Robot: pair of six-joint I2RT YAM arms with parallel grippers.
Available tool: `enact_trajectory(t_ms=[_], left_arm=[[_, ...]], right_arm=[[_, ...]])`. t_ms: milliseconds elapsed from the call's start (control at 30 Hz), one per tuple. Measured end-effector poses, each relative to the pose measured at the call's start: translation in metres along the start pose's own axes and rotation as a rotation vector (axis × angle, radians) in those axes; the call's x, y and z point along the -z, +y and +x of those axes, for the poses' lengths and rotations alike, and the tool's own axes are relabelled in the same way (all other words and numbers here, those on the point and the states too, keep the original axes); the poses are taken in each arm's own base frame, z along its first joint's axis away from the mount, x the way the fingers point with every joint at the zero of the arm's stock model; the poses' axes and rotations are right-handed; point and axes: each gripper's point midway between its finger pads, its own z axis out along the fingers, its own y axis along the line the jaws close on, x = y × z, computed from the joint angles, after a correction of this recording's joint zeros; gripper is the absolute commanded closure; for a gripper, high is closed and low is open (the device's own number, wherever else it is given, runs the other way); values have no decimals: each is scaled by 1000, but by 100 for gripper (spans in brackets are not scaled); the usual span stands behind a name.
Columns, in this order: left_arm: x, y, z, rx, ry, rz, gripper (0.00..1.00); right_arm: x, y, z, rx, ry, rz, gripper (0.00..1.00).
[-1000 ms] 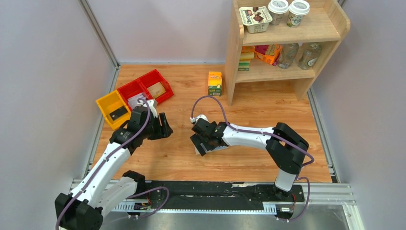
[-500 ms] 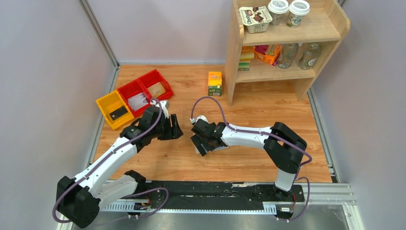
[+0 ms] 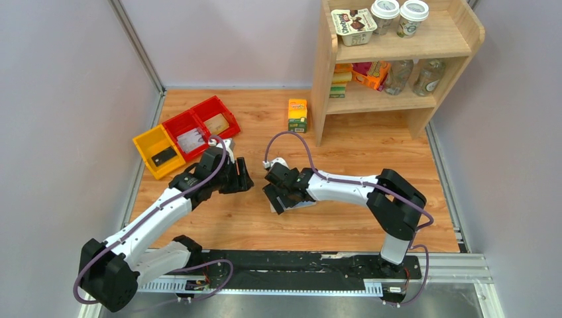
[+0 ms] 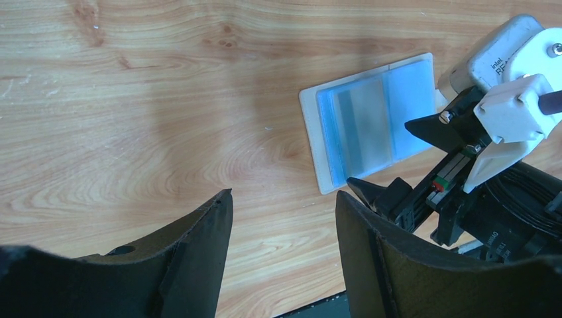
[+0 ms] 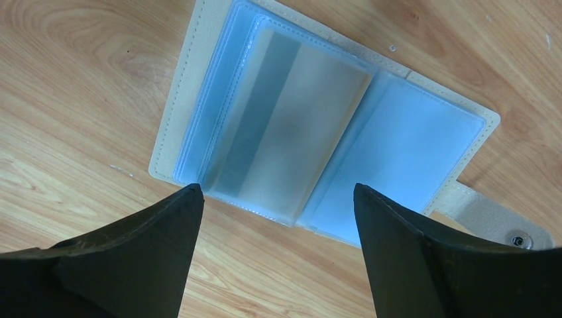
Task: Take the credit cards out of the card holder
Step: Remove the credit card from the card holder.
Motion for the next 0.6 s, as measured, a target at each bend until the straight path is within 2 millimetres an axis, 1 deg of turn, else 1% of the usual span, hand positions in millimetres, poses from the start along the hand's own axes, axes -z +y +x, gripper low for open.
enact_trajectory(t_ms=[67,167,333,467,533,600], left_arm=[[0,0,0,2,-1,-1,34],[0,0,0,3,0,-1,34],[-6,-2,0,7,6,5,34],[-13,-7,3,10,27,18,34],[-18,-12,6,10,42,32,35],[-24,-17,10,8,61,44,39]], right_arm=[[-1,0,0,-9,3,-2,15],[-5,-2,1,-23,13,-1,21],[-8,-4,2,-63,29,-16,37],[-10,-9,1,-102,37,-26,49],[-10,-12,1,-127,40,-42,55],[-10,-15,0,-147,36,-54,58]])
